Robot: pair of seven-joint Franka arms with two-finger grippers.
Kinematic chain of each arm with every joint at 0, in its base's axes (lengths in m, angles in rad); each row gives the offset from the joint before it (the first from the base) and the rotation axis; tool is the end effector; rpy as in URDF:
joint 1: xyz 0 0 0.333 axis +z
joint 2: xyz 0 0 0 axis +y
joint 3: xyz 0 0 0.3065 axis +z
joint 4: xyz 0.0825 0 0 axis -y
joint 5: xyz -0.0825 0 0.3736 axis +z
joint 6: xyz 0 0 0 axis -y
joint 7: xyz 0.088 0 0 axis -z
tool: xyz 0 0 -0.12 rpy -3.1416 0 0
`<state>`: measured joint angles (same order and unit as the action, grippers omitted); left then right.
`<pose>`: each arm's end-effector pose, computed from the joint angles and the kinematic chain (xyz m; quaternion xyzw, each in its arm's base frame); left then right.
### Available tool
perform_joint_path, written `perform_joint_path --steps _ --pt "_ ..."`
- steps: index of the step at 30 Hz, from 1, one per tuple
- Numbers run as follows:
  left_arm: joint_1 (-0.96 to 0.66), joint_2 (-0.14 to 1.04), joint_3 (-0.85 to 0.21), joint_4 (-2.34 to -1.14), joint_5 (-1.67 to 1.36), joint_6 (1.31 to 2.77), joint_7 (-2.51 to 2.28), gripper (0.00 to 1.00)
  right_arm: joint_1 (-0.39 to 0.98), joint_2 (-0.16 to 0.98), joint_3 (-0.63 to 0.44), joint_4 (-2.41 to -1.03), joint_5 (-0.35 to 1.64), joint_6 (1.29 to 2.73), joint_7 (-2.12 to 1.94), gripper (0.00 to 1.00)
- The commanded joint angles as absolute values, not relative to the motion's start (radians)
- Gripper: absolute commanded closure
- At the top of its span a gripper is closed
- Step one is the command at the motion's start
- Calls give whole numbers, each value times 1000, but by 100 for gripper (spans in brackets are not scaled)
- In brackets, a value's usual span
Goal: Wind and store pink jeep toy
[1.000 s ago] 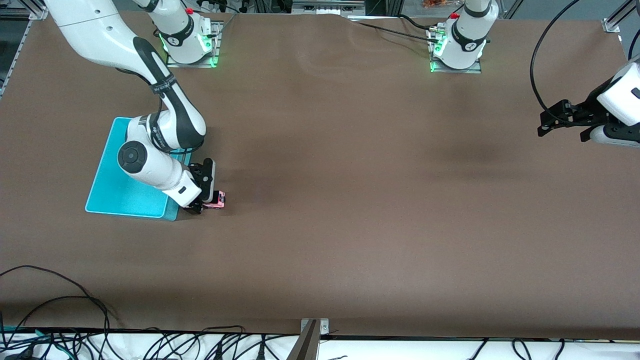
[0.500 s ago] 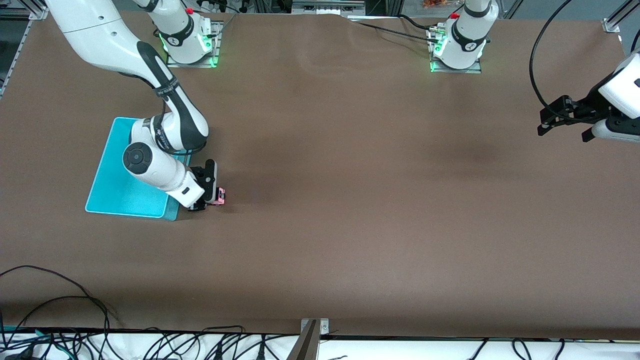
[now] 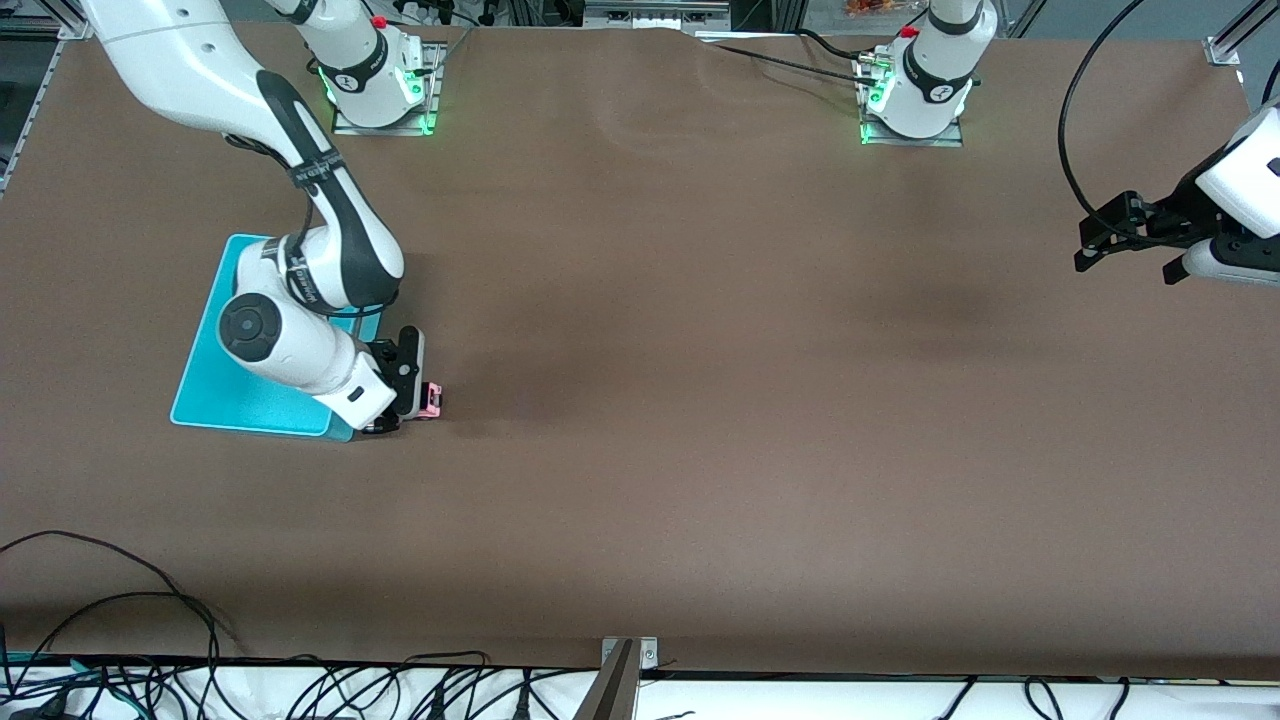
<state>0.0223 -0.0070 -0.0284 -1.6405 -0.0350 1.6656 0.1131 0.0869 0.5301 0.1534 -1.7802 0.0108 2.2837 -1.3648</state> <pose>0.5502 -0.0073 0.5819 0.9980 -0.0582 0.0169 0.0165 0.6260 0.1469 0.2462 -0.7039 -0.7090 -0.0140 0.0418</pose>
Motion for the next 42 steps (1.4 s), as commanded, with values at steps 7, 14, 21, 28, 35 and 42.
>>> perform_joint_path --steps 7,14,21,28,35,42 --pt "25 3 -31 -1615 -41 1657 104 0 89 437 147 -1540 28 1850 -1261 77" --pt "25 5 -31 -1615 -41 1657 104 0 78 319 126 -1499 35 1617 -1206 77" --pt "25 5 -31 -1615 -41 1657 103 0 78 164 106 -1511 35 1439 -1161 77" --pt "25 5 -31 -1615 -41 1657 104 0 78 80 51 -1577 32 1400 -1164 77" --pt "25 5 -31 -1615 -41 1657 104 0 78 66 -67 -1718 37 1514 -1268 77" --pt "25 5 -31 -1614 -41 1657 104 0 77 58 -109 -1916 64 1718 -1452 77"
